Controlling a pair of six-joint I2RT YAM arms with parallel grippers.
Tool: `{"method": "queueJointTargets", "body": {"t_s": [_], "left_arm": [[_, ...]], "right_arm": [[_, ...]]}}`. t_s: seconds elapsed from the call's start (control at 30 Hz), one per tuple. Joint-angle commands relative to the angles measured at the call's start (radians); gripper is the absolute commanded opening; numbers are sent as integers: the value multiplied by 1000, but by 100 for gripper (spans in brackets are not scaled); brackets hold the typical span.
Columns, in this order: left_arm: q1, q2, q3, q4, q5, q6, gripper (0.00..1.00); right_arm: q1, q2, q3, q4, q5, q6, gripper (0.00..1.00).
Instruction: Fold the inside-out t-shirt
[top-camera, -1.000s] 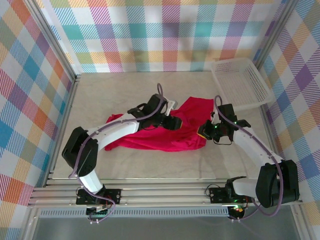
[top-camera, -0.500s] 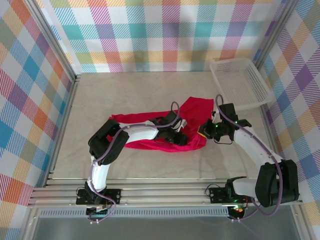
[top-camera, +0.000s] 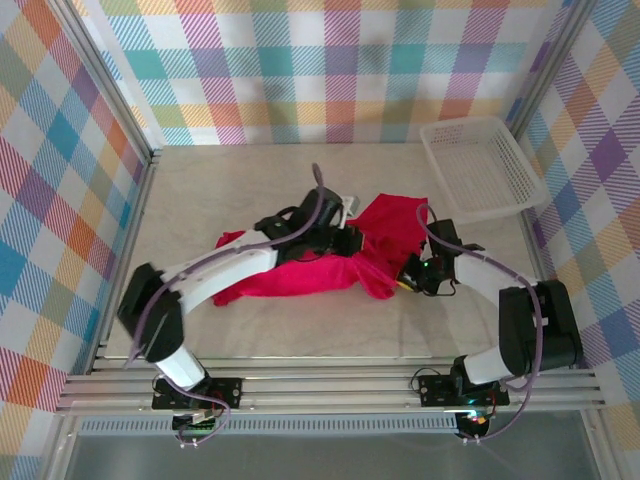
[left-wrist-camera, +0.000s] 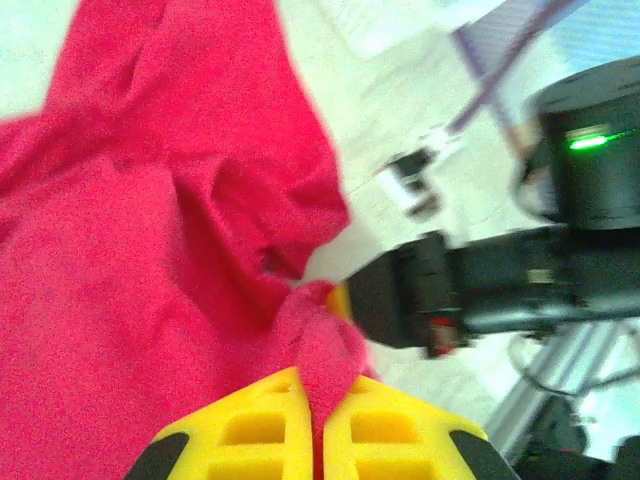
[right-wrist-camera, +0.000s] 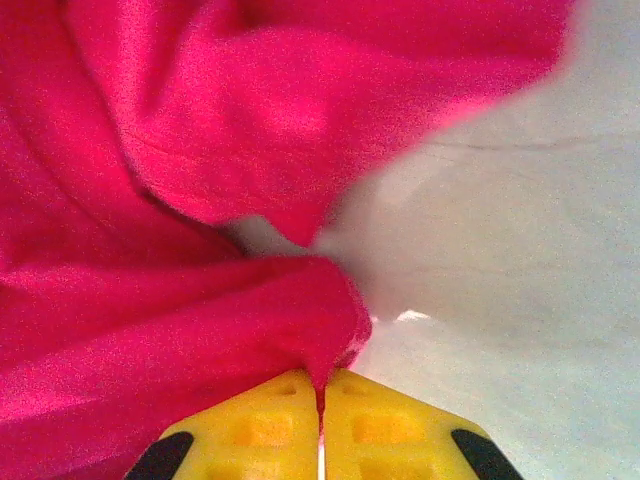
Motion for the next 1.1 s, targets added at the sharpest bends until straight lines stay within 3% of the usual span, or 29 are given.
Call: {"method": "queueJointTargets", "body": {"t_s": [0.0,0.1,0.3,0.33,0.4,0.43,0.53,0.6,0.67,0.73,0.8,0.9,1.07], "left_arm": [[50,-125,-97,165,-49,-68,0],[63,-133,-200,273,0,-124,0],[65,6,-296,401,106,-186,0],[65,26,-302,409,105,-193,0],[69,66,-299,425,121,-208,0],[69,86,-295,431,129,-217,0],[69,128,-268,435,157,-234,0],[71,141,-259,445,168,-245,0],[77,153,-264,479,188,-265,0],[87,162,-287,552,220,-312,0],[99,172,-319,635,250,-360,0],[112,181,-351,711,279,-402,0],[121,174,-355,709,282,-404,0]], "right_arm": [[-9,26,-13,-6,87,-7,0],[11,8,8,-25,64,-14,0],[49,-77,92,-138,64,-40,0],[49,-93,104,-162,74,-47,5],[50,-136,134,-223,109,-61,36],[53,-163,144,-244,121,-65,41],[70,-250,165,-264,99,-53,38],[95,-297,160,-235,59,-25,29],[113,-318,132,-166,-9,21,13],[145,-310,98,-81,-58,66,7],[181,-278,85,-33,-61,83,7],[216,-223,72,28,-48,99,16],[223,-180,23,152,-36,183,25]]}}
